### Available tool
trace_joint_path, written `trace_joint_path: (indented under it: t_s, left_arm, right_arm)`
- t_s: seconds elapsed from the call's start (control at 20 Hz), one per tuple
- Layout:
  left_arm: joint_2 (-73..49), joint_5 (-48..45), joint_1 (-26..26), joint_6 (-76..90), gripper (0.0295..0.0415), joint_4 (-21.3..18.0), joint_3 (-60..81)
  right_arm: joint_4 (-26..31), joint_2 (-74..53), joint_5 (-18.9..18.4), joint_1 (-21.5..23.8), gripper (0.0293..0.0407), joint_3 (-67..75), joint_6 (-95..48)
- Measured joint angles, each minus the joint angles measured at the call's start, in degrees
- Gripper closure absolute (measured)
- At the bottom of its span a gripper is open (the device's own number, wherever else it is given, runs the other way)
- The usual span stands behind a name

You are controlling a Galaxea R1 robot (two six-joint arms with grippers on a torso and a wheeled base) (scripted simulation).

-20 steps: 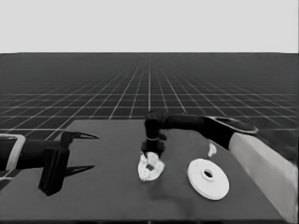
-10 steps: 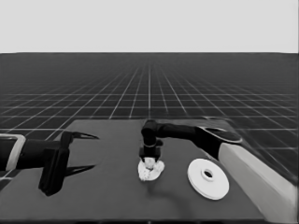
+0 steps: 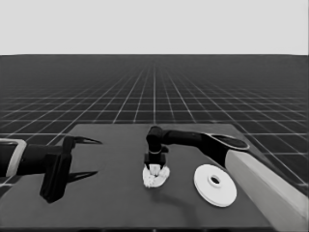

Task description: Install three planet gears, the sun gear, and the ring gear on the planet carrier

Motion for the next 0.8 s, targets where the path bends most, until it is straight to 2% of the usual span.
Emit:
trace_joint_path:
  t_s: [0.8]
  left_arm:
    - [0.0,0.0,0.0,0.0,0.0326,0.0,0.0]
  right_arm:
    - [0.0,0.0,0.0,-0.2,0.039,0.0,9.5]
